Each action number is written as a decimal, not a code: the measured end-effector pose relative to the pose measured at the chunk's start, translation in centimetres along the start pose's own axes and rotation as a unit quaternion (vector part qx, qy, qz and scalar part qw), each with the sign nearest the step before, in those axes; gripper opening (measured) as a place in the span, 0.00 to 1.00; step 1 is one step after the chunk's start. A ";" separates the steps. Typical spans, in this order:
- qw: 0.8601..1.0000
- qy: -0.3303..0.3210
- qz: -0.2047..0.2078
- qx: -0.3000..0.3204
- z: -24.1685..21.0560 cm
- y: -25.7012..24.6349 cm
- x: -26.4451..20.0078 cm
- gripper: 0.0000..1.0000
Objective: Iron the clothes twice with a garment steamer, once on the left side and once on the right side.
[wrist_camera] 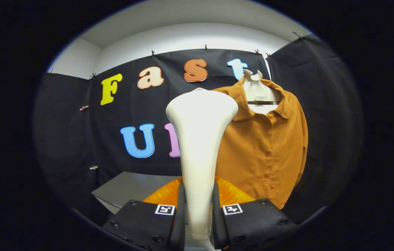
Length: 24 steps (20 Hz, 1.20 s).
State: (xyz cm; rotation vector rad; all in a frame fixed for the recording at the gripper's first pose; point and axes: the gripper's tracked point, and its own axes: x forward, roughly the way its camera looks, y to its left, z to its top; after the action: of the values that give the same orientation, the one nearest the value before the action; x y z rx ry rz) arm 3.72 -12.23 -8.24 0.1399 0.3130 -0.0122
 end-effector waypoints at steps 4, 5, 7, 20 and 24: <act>0.999 0.002 0.048 -0.016 -0.6 7.4 -1.4 0.35; 0.998 0.007 0.058 -0.021 -1.2 8.8 -1.7 0.35; 0.996 0.021 0.077 -0.031 -2.3 11.6 -2.4 0.35; 0.997 0.026 0.064 -0.023 -4.4 16.6 -5.1 0.35; 0.998 0.027 0.056 -0.017 -4.4 16.7 -4.9 0.35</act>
State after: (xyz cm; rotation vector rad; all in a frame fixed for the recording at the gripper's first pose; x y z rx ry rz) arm -1.71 4.89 -8.63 0.1244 0.3584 0.1085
